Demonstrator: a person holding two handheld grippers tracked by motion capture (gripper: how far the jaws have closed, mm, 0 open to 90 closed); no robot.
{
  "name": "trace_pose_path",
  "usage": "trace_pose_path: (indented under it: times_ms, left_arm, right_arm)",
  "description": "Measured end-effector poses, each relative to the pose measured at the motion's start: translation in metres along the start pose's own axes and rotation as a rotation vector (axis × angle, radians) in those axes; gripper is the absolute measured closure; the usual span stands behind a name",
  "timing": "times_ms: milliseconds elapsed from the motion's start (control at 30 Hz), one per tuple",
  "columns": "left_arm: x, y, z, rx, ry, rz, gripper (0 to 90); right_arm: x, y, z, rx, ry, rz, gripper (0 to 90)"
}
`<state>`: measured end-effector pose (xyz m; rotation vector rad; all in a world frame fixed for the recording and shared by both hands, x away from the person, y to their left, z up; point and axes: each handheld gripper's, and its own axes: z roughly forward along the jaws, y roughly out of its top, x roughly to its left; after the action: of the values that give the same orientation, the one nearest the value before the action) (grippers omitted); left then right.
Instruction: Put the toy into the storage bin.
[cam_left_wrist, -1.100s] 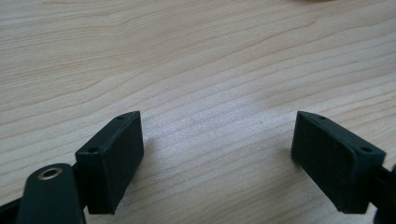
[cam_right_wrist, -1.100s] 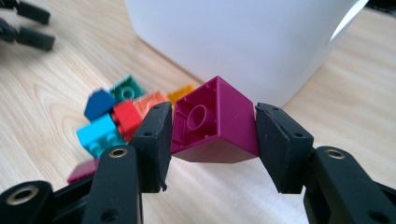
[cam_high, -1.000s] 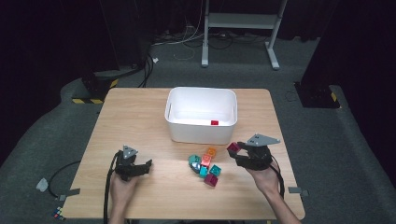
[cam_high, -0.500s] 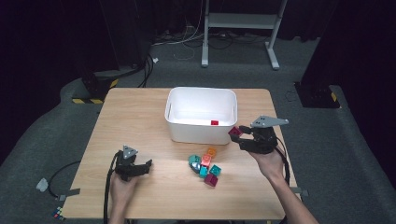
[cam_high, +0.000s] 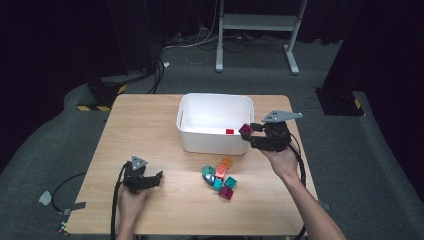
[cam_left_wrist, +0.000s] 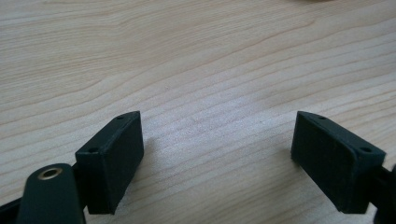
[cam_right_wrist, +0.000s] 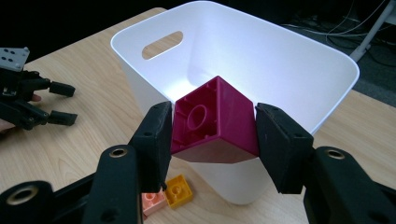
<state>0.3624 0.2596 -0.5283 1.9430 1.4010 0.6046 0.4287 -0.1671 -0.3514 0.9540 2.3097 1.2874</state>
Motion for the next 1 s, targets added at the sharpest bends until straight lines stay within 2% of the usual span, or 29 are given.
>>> trace_pose_path:
  times_ms: [233,367,633,1000]
  left_arm:
    - [0.000,0.000,0.000,0.001,0.000,0.000,17.1]
    - [0.000,0.000,0.000,0.001,0.000,0.000,17.1]
    - [0.000,0.000,0.000,0.002,0.001,0.001,17.1]
    - [0.000,0.000,0.000,0.001,0.001,0.000,17.1]
  right_arm:
    - [-0.003,0.015,0.010,-0.010,0.007,-0.001,47.9]
    - [-0.008,0.022,0.017,-0.011,0.012,0.015,47.9]
    - [-0.012,0.035,0.030,-0.011,-0.005,0.008,47.9]
    - [-0.018,0.047,0.053,0.006,-0.014,0.026,47.9]
